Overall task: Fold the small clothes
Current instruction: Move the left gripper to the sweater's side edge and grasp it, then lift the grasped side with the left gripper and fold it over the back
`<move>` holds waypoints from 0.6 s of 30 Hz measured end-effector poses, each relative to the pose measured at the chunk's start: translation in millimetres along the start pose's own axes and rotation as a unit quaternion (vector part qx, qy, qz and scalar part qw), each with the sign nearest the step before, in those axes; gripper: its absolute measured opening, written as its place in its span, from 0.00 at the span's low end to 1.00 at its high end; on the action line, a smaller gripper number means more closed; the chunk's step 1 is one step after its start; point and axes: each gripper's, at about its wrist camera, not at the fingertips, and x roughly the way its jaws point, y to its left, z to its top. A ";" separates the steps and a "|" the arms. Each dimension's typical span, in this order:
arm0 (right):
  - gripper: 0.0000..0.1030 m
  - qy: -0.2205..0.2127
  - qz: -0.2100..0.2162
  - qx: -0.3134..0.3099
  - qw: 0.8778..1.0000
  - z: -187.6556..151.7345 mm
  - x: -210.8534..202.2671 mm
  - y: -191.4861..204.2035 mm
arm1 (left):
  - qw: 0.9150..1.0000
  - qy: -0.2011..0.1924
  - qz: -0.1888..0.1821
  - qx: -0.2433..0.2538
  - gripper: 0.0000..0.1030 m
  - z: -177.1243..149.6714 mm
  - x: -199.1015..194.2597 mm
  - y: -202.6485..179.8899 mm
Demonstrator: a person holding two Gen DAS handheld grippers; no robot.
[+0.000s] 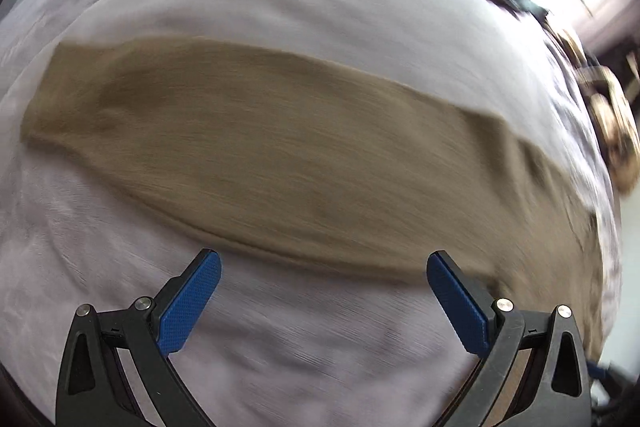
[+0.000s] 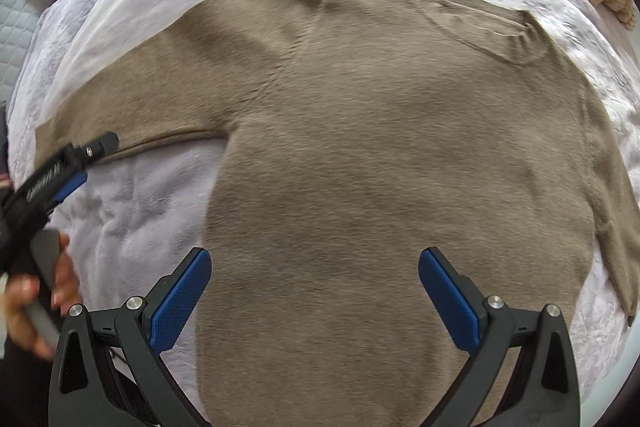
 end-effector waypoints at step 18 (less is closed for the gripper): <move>1.00 0.003 0.027 0.000 1.000 -14.4 -4.4 4.7 | 0.985 -0.138 -0.093 -0.036 0.11 32.9 -47.9 38.5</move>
